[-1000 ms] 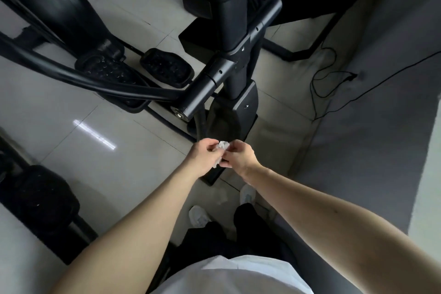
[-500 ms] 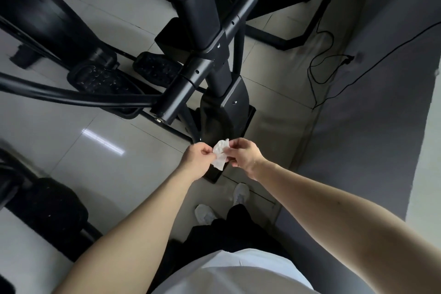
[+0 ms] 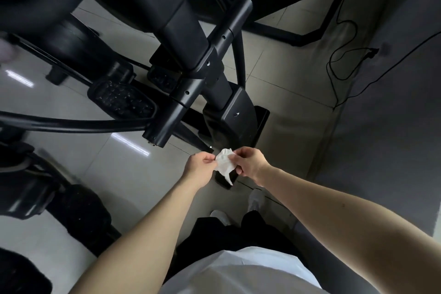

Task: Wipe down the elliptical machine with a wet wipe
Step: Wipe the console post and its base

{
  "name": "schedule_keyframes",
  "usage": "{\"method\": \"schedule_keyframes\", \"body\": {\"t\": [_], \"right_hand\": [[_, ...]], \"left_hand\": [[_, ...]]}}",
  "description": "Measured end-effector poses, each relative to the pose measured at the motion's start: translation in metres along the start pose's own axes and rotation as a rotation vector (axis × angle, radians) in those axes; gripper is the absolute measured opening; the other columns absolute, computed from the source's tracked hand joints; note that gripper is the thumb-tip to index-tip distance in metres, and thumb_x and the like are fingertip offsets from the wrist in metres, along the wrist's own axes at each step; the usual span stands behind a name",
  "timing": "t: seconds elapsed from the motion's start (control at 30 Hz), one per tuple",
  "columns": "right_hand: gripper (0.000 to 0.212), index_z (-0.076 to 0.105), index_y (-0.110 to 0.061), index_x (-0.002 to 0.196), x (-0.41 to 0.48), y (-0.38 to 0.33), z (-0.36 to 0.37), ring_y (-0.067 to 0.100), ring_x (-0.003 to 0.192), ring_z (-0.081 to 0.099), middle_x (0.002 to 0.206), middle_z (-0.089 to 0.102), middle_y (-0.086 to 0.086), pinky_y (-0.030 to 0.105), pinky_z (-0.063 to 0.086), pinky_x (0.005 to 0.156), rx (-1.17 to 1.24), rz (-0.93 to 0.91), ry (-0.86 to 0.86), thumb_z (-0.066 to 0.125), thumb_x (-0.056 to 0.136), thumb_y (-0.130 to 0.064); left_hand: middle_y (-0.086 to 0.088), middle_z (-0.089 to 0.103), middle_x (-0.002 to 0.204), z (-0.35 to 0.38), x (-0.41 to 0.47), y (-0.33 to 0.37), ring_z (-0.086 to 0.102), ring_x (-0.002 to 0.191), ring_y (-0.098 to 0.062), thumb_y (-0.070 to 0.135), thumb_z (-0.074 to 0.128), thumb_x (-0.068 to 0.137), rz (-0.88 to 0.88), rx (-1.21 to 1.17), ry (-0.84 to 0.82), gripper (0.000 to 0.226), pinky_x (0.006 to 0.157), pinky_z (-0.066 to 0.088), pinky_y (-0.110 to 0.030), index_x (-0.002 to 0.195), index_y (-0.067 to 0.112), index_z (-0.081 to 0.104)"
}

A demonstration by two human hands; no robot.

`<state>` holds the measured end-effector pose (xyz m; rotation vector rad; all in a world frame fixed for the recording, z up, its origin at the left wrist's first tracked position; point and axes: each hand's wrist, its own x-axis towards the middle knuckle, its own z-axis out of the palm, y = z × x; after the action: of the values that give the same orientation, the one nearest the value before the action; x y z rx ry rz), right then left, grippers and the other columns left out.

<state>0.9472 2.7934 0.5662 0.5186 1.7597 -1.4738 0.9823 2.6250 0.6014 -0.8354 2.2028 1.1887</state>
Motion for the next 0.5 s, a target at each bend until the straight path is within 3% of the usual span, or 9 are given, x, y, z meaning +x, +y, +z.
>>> {"method": "schedule_keyframes", "body": {"t": [0.07,0.13,0.23,0.33,0.43,0.5], "right_hand": [[0.016,0.065,-0.003,0.109,0.004,0.0,0.001,0.019,0.057,0.067,0.088,0.071,0.014,0.025,0.055,0.054,0.041,0.036,-0.014,0.069,0.097,-0.014],[0.01,0.061,-0.002,0.108,0.008,0.0,0.002,0.028,0.068,0.076,0.105,0.07,0.019,0.03,0.063,0.063,0.136,0.083,-0.019,0.065,0.098,-0.005],[0.009,0.058,-0.002,0.104,0.009,0.0,0.007,0.034,0.073,0.077,0.1,0.071,0.02,0.043,0.065,0.077,0.221,0.11,0.016,0.062,0.097,0.002],[0.01,0.057,-0.002,0.106,0.006,0.003,0.016,0.033,0.074,0.077,0.089,0.074,0.018,0.045,0.065,0.073,0.279,0.141,0.043,0.059,0.098,0.003],[0.008,0.059,-0.005,0.106,0.004,0.007,0.029,0.028,0.076,0.077,0.092,0.077,0.019,0.035,0.063,0.061,0.308,0.199,0.033,0.057,0.101,0.001],[0.007,0.059,-0.005,0.105,0.001,0.012,0.04,0.027,0.074,0.077,0.091,0.077,0.019,0.032,0.061,0.058,0.358,0.22,0.048,0.057,0.101,0.001]], "left_hand": [[0.006,0.072,0.101,0.001,0.004,-0.001,0.064,0.091,-0.009,0.013,0.061,0.09,0.009,0.009,-0.022,0.027,0.067,0.045,-0.019,0.113,0.019,0.074],[0.01,0.07,0.086,0.004,0.007,-0.002,0.06,0.074,-0.007,0.011,0.058,0.09,0.018,0.02,-0.065,0.026,0.06,0.041,-0.019,0.106,0.022,0.077],[0.009,0.057,0.067,0.008,0.012,-0.007,0.046,0.057,-0.008,0.011,0.058,0.09,0.031,0.043,-0.096,0.021,0.05,0.034,-0.02,0.087,0.022,0.077],[0.009,0.058,0.068,0.01,0.017,-0.017,0.049,0.062,-0.01,0.014,0.061,0.093,0.06,0.025,-0.127,0.017,0.054,0.037,-0.021,0.087,0.021,0.075],[0.003,0.071,0.086,0.007,0.023,-0.032,0.06,0.075,-0.012,0.021,0.063,0.095,0.074,-0.018,-0.157,0.015,0.071,0.051,-0.029,0.099,0.023,0.076],[0.003,0.072,0.093,0.004,0.027,-0.045,0.065,0.083,-0.014,0.024,0.062,0.096,0.1,-0.031,-0.146,0.015,0.074,0.053,-0.028,0.103,0.025,0.075]]}}
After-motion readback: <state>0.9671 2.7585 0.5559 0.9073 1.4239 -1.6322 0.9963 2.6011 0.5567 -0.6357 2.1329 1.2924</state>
